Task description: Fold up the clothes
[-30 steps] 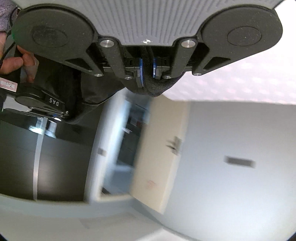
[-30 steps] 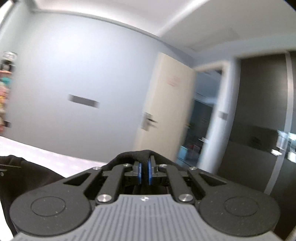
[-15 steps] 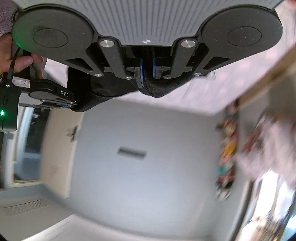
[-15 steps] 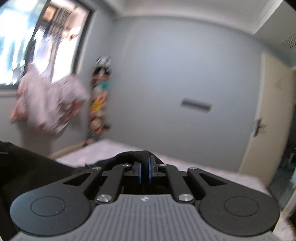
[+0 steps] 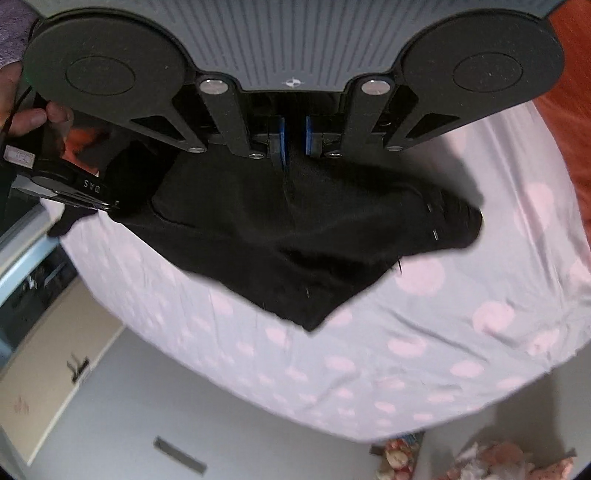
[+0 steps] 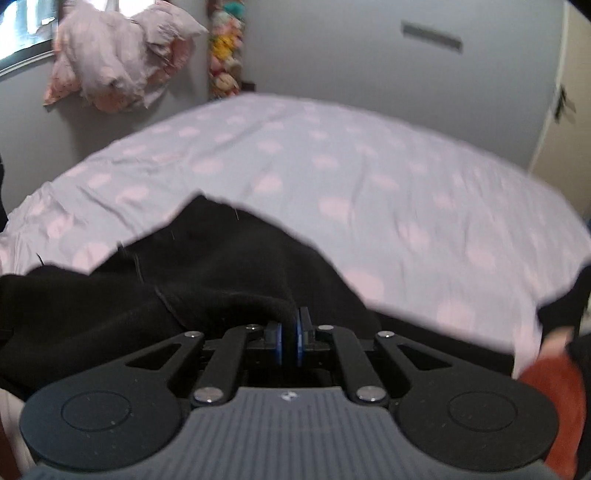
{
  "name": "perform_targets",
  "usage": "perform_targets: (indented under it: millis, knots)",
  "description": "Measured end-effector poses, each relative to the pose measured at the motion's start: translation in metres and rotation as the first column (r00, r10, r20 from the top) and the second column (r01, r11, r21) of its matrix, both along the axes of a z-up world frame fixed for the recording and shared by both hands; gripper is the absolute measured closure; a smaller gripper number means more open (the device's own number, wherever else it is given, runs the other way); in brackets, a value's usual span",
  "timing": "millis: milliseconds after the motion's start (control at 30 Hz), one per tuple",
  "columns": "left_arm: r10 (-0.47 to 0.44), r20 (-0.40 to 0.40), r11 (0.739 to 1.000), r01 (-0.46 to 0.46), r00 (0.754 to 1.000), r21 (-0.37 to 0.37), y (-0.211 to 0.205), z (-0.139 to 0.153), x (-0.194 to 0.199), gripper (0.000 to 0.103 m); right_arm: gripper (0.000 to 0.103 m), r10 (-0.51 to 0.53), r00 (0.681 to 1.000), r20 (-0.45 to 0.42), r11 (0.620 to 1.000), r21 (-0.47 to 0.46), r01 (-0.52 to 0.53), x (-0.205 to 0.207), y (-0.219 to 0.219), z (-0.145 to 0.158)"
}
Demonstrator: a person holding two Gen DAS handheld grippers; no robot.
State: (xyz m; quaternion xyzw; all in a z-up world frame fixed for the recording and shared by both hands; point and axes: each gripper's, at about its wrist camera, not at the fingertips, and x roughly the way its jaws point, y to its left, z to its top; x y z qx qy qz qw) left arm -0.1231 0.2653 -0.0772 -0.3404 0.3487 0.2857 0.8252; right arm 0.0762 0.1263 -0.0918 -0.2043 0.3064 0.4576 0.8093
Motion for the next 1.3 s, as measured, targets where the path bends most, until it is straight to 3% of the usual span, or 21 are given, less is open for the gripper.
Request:
perform_targets:
  millis: [167,267,333,433,500,667,833,967,1100,1300]
  knots:
    - [-0.052,-0.084,0.997,0.047,0.995,-0.064,-0.014,-0.025,0.0,0.086,0.095,-0.109,0.983,-0.149,0.993,-0.063,0.101,0.027,0.006,-0.045]
    - [-0.075,-0.101,0.997,0.073,0.992,-0.03,-0.021,-0.019,0.0,0.073,0.095,-0.098,0.985,-0.14,0.994,-0.063,0.089,0.025,0.006,-0.047]
    - [-0.083,-0.082,0.996,0.081,0.993,-0.024,-0.025,-0.01,-0.005,0.055,0.093,-0.079,0.987,-0.139,0.996,-0.059,0.072,0.024,0.007,-0.04]
    - [-0.096,-0.049,0.995,0.095,0.994,-0.029,-0.029,0.006,-0.011,0.044,0.088,-0.065,0.985,-0.159,0.997,-0.047,0.059,0.028,0.002,-0.027]
    - [-0.105,-0.052,0.994,0.104,0.993,-0.018,-0.03,0.016,-0.013,0.043,0.078,-0.059,0.984,-0.168,0.998,-0.028,0.055,0.03,-0.003,-0.018]
    - [-0.118,-0.034,0.993,0.117,0.992,-0.022,-0.03,0.037,-0.02,0.042,0.067,-0.047,0.984,-0.172,0.999,-0.011,0.046,0.03,-0.019,0.002]
    - [-0.164,0.037,0.986,0.163,0.986,0.023,-0.033,0.062,-0.02,0.039,0.063,-0.063,0.99,-0.129,0.998,-0.007,0.063,0.032,-0.034,0.018]
    - [-0.174,0.003,0.982,0.173,0.985,0.077,-0.019,0.071,-0.005,0.039,0.06,-0.11,0.99,-0.092,0.994,0.011,0.111,0.042,-0.047,0.029]
    - [-0.221,-0.006,0.964,0.219,0.975,0.152,0.005,0.073,0.016,0.033,0.055,-0.166,0.984,-0.056,0.985,0.027,0.168,0.053,-0.055,0.032]
    - [-0.313,-0.007,0.913,0.303,0.95,0.274,0.056,0.061,0.057,0.025,0.052,-0.209,0.976,-0.067,0.978,0.012,0.21,0.067,-0.063,0.021]
